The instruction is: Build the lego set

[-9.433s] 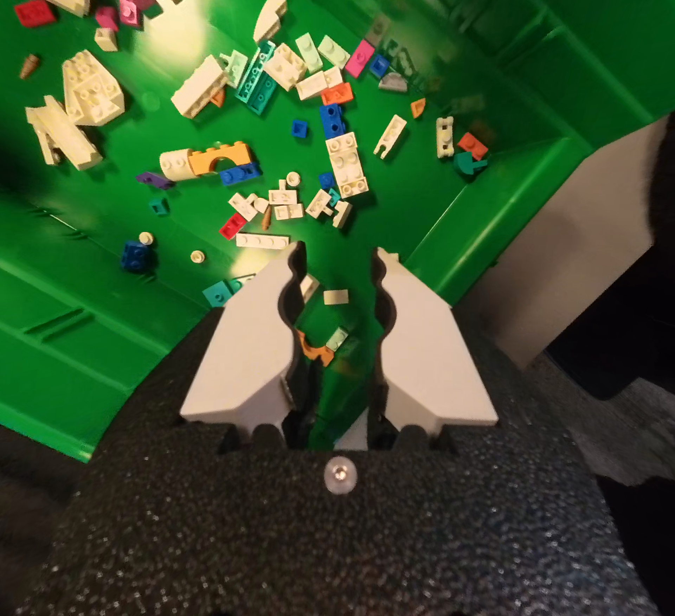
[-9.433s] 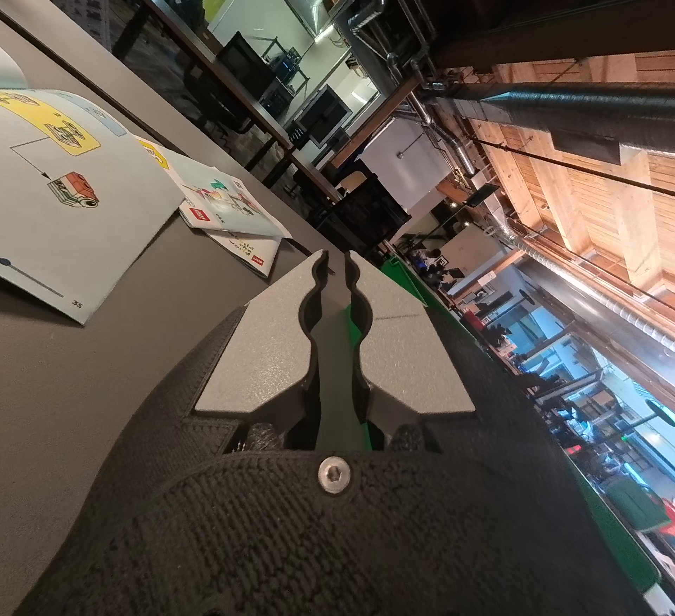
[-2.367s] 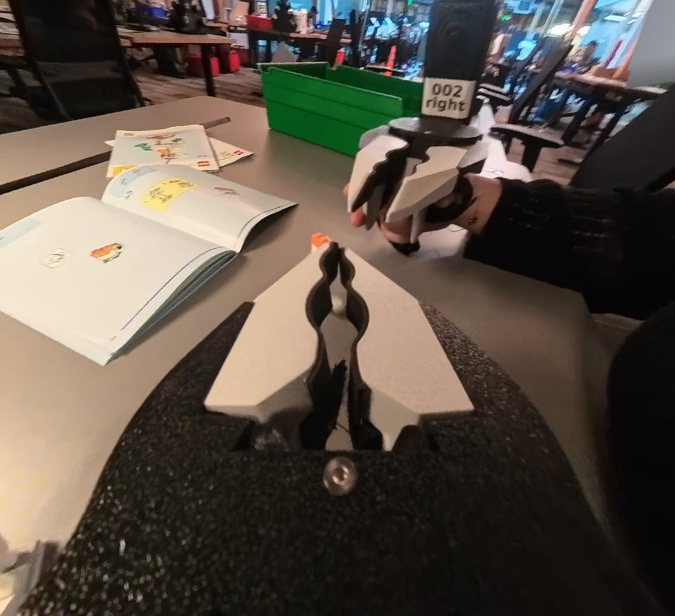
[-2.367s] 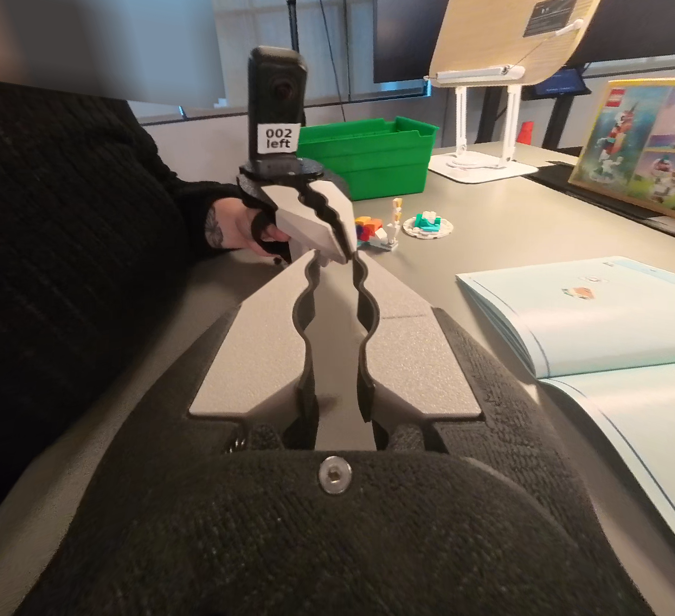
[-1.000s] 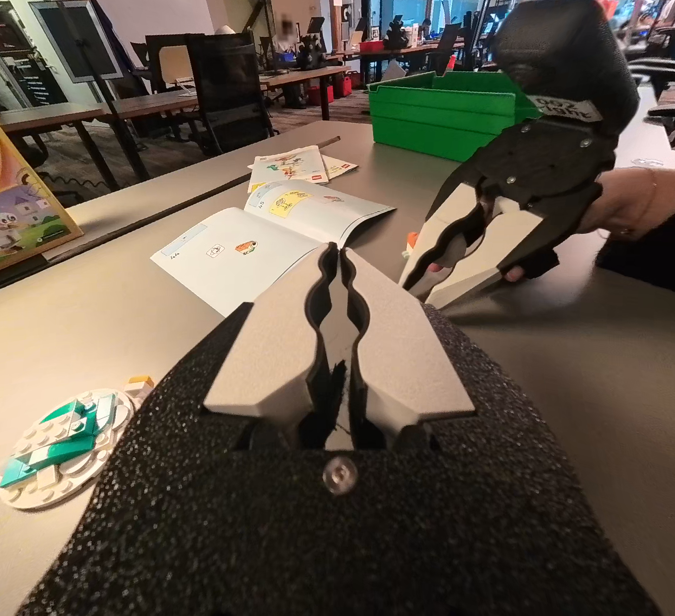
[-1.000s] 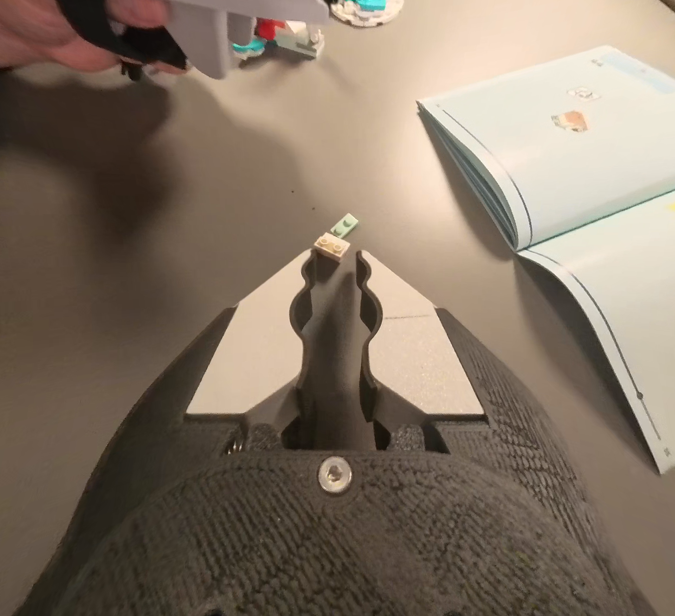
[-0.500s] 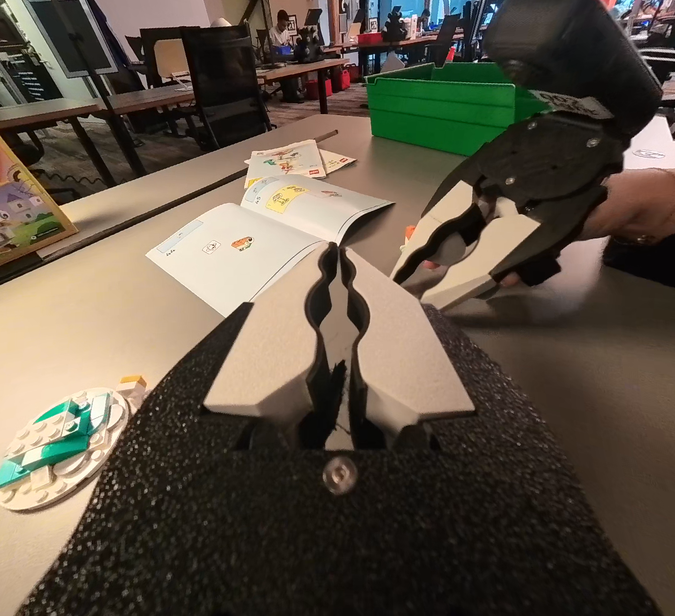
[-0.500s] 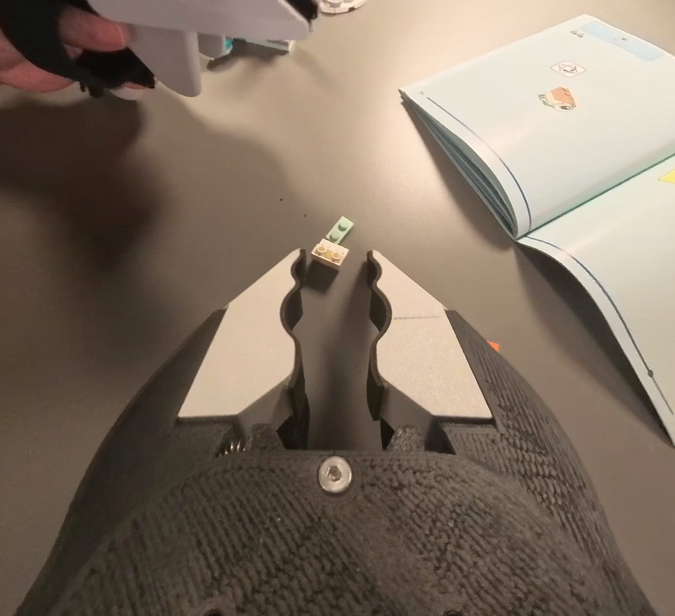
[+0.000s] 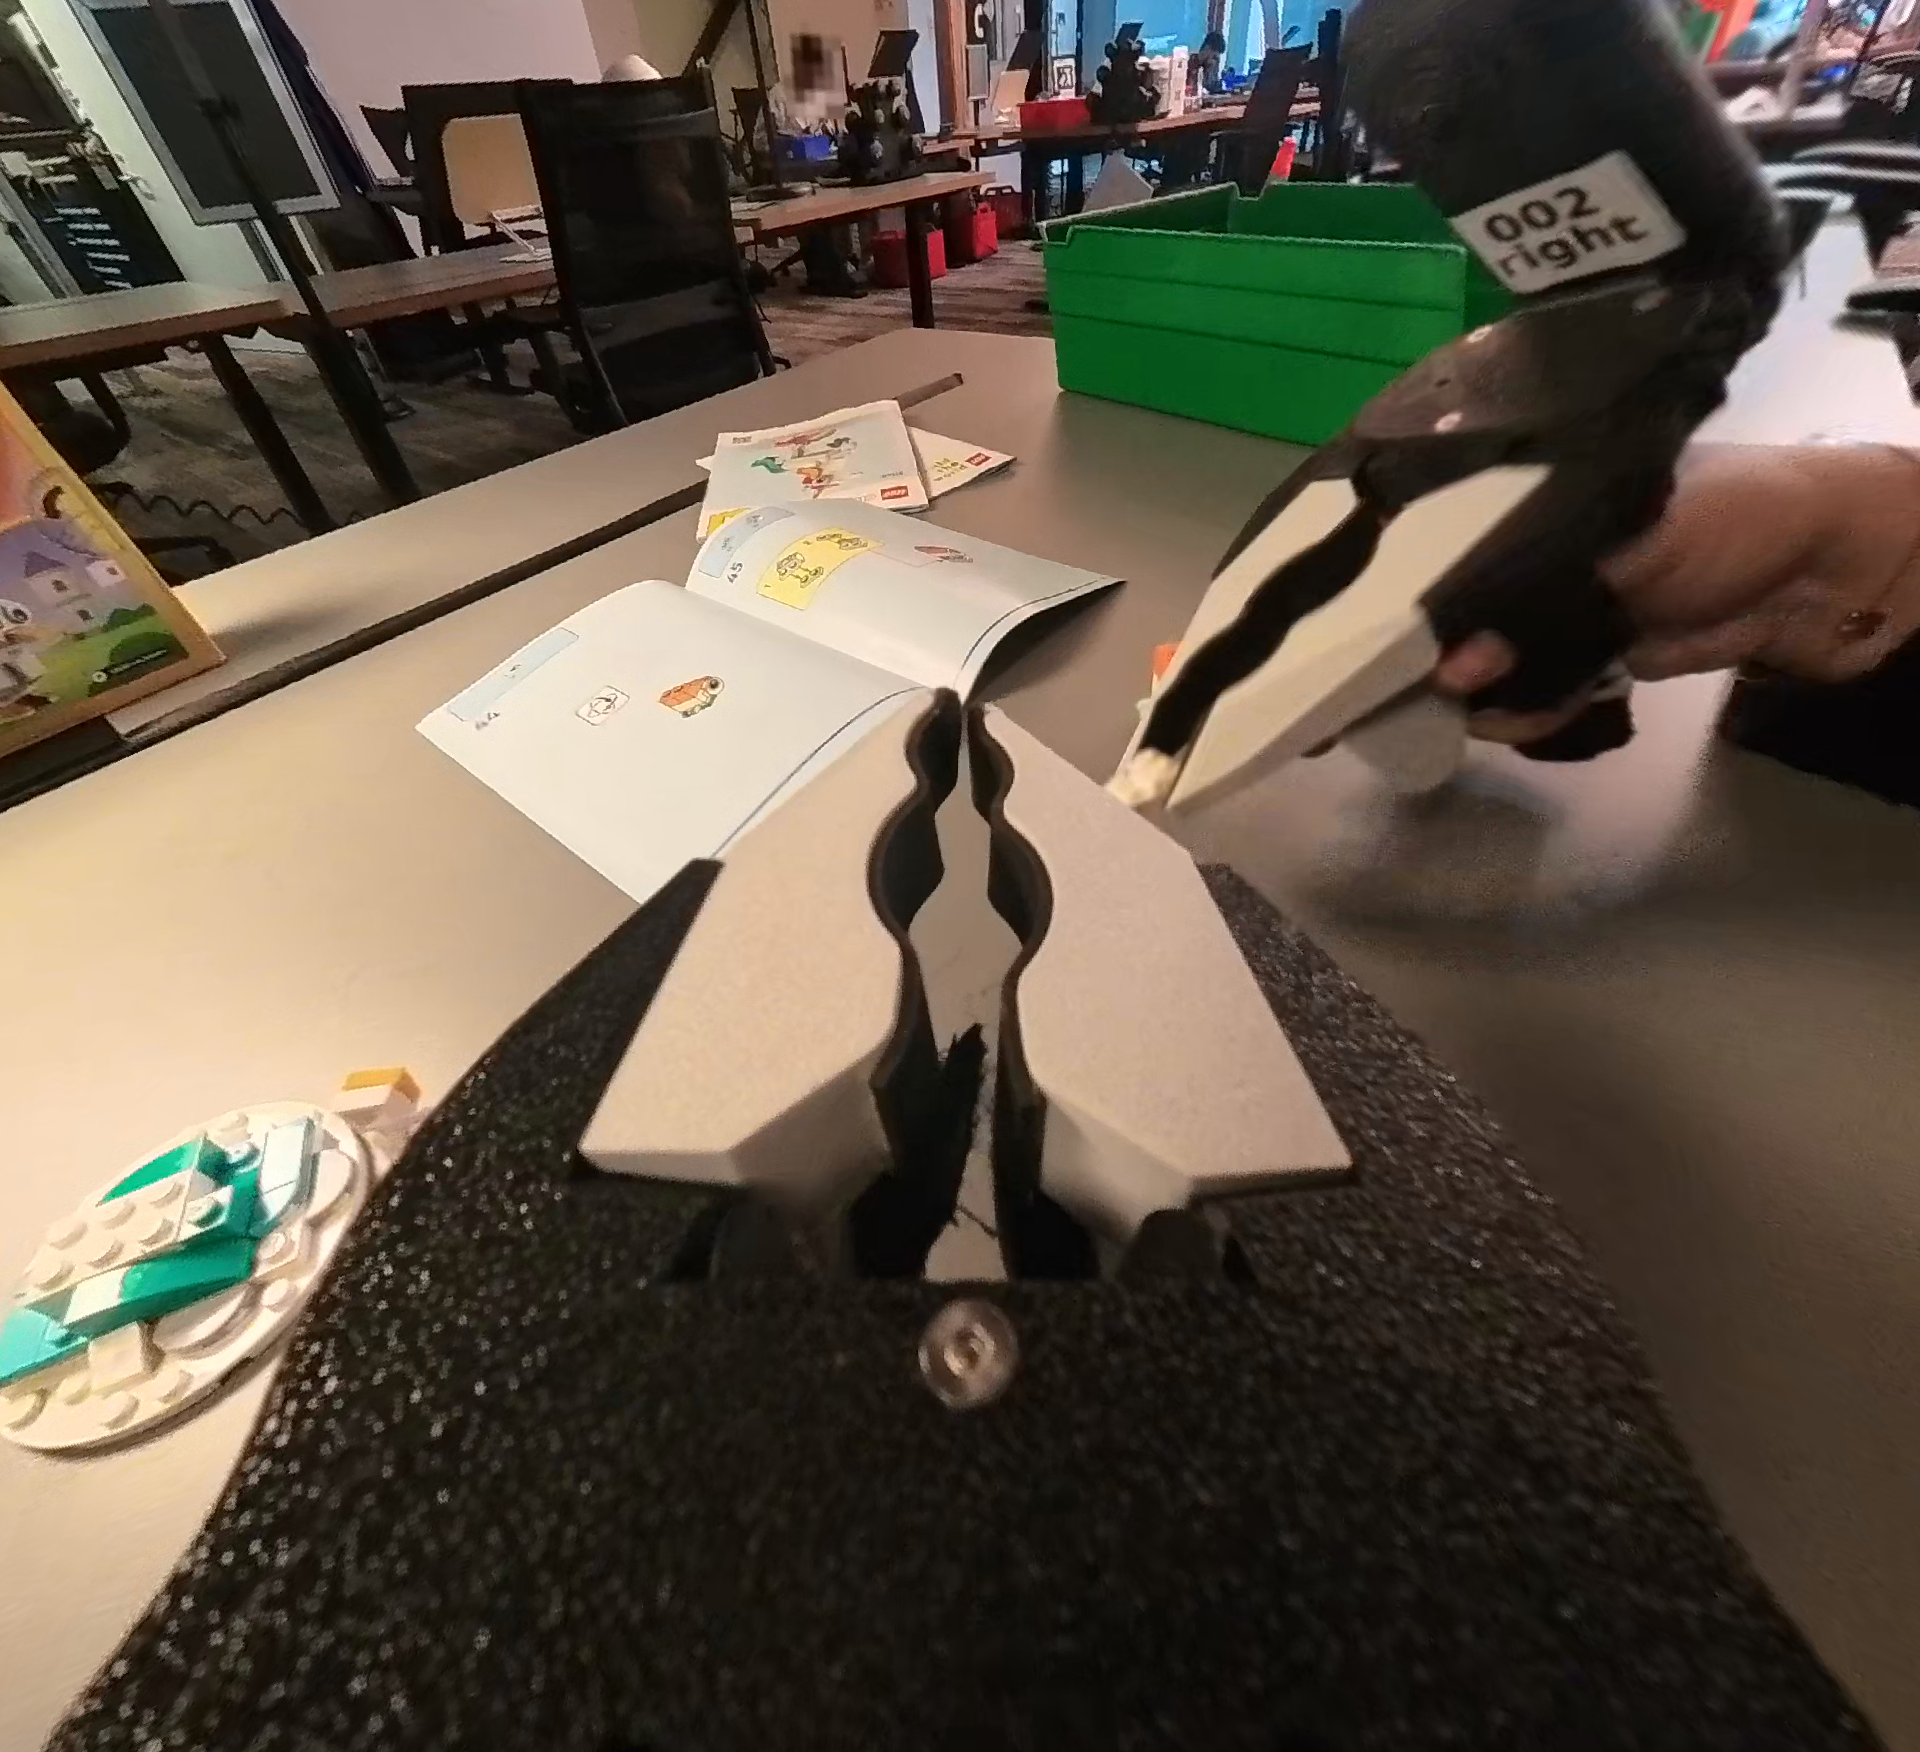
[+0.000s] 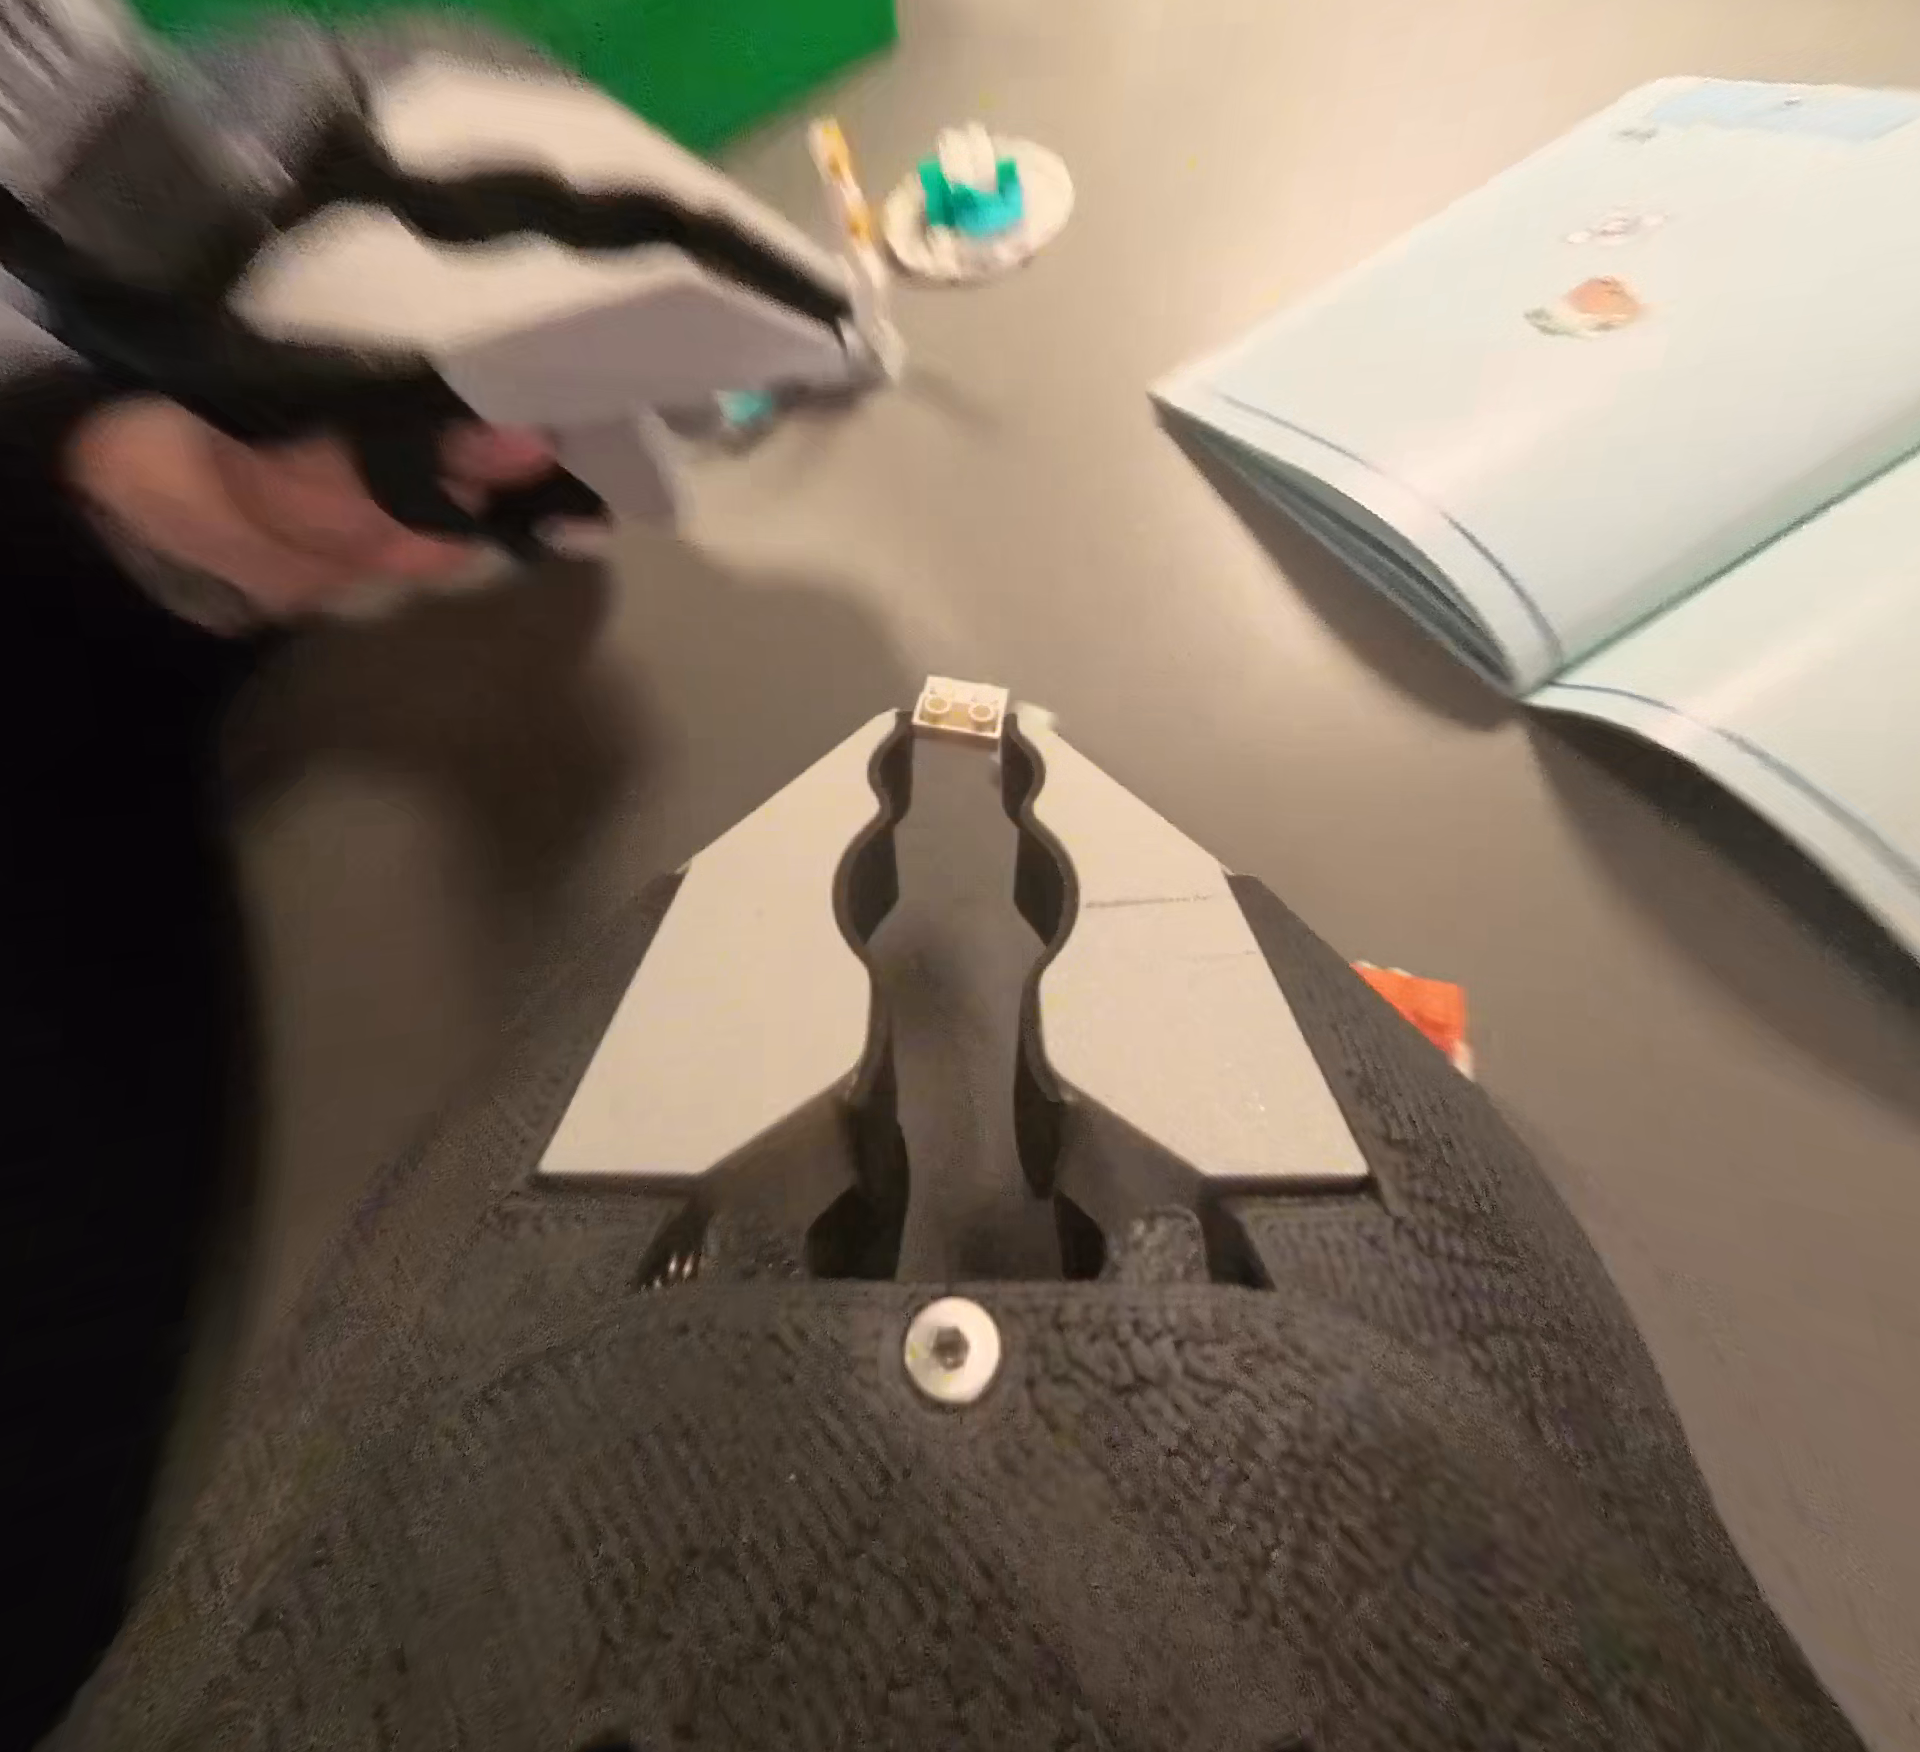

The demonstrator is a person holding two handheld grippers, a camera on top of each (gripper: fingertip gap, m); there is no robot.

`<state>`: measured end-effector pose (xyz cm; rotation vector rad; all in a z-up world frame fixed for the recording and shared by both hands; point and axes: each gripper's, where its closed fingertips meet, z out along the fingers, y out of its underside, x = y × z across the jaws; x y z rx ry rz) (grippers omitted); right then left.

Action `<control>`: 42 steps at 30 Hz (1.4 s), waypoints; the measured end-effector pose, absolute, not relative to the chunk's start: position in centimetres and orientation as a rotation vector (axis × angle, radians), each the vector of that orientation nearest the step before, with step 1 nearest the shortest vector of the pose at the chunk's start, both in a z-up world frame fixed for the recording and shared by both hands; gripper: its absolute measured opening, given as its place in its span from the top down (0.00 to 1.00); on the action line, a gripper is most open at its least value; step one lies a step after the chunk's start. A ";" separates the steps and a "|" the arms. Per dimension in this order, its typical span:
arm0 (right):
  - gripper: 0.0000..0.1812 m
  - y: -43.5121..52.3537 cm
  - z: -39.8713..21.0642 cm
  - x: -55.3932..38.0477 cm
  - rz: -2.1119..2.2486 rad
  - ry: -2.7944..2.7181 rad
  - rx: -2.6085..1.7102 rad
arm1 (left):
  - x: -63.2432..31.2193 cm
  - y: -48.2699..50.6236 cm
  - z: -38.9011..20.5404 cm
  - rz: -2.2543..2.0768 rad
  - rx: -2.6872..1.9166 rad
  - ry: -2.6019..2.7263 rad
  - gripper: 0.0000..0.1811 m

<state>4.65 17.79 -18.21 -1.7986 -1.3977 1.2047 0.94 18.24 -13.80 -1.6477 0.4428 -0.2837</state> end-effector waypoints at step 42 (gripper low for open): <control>0.92 19.1 -19.9 7.1 0.922 -1.704 -1.536 | 3.2 17.3 -17.8 -0.404 -1.905 0.557 0.92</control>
